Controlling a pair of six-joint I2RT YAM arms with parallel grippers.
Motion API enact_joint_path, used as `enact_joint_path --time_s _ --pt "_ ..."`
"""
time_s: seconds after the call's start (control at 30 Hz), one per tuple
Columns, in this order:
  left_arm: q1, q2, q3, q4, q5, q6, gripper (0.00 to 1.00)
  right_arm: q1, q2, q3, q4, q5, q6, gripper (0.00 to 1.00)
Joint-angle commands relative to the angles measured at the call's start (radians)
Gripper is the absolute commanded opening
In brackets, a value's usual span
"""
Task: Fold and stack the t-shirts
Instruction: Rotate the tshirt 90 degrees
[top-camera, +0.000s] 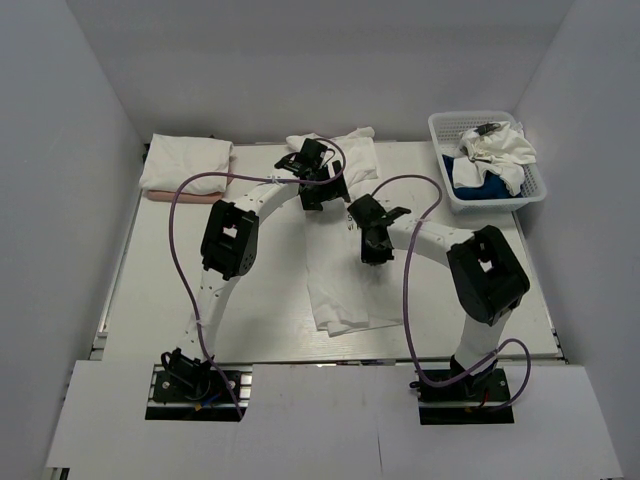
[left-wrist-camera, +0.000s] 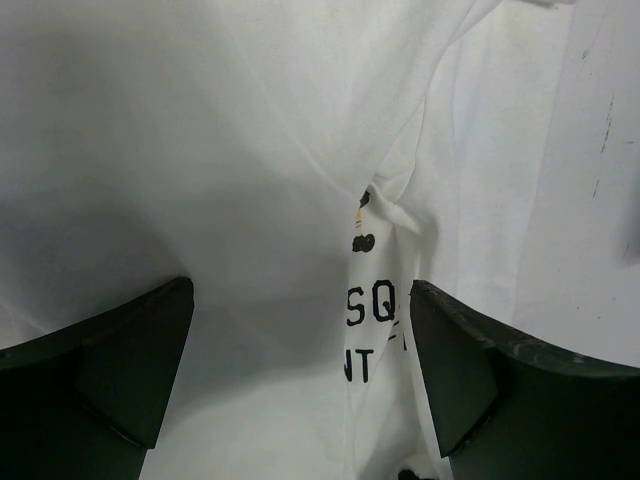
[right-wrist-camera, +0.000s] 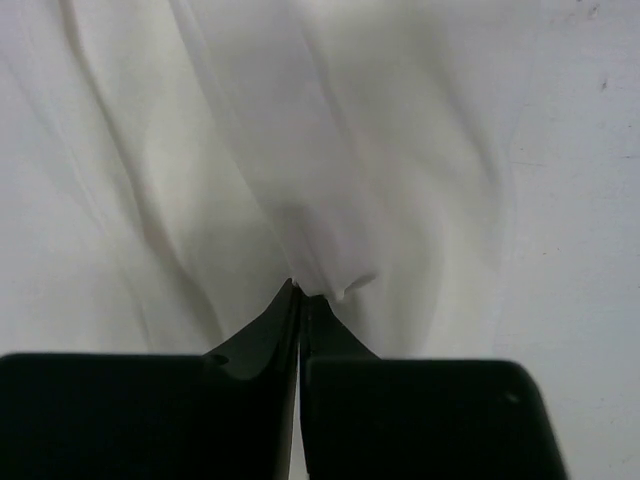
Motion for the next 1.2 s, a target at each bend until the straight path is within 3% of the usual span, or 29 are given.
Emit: enact_joint_path --time_s 0.0,0.23,0.5,0.53,0.57,0.63,0.7,0.77,0.87,0.97,1.17 --pt "-0.004 0.000 -0.047 -0.111 -0.015 0.014 1.00 0.020 -0.011 0.041 0.000 -0.004 -0.051 0.00" --pt "-0.004 0.011 -0.047 -0.111 -0.015 0.014 1.00 0.074 -0.008 0.008 0.028 -0.154 -0.192 0.00" --pt "0.006 0.030 -0.019 -0.111 -0.015 0.014 1.00 0.088 0.035 0.013 0.023 -0.158 -0.189 0.00" --pt "0.006 0.030 -0.019 -0.120 -0.015 0.014 1.00 0.089 0.034 0.021 0.023 -0.144 -0.189 0.13" --pt "0.006 0.030 -0.019 -0.120 -0.015 0.014 1.00 0.088 0.026 0.025 0.026 -0.139 -0.186 0.38" --pt "0.006 0.030 -0.010 -0.120 -0.015 0.023 1.00 0.084 0.006 0.048 0.012 -0.130 -0.201 0.49" --pt "0.006 0.030 -0.010 -0.120 -0.015 0.023 1.00 0.086 -0.028 0.094 -0.009 -0.157 -0.226 0.51" --pt "0.006 0.030 0.001 -0.120 -0.015 0.023 1.00 0.083 -0.064 0.116 -0.028 -0.296 -0.290 0.54" --pt "0.006 0.030 0.021 -0.120 -0.015 0.034 1.00 0.086 -0.132 0.149 -0.049 -0.503 -0.330 0.90" --pt "0.006 0.030 0.060 -0.120 -0.015 0.043 1.00 0.083 -0.227 0.124 -0.054 -0.591 -0.327 0.90" --pt "0.024 0.053 0.146 -0.139 -0.047 0.054 1.00 0.069 -0.384 -0.017 0.009 -0.515 -0.268 0.90"
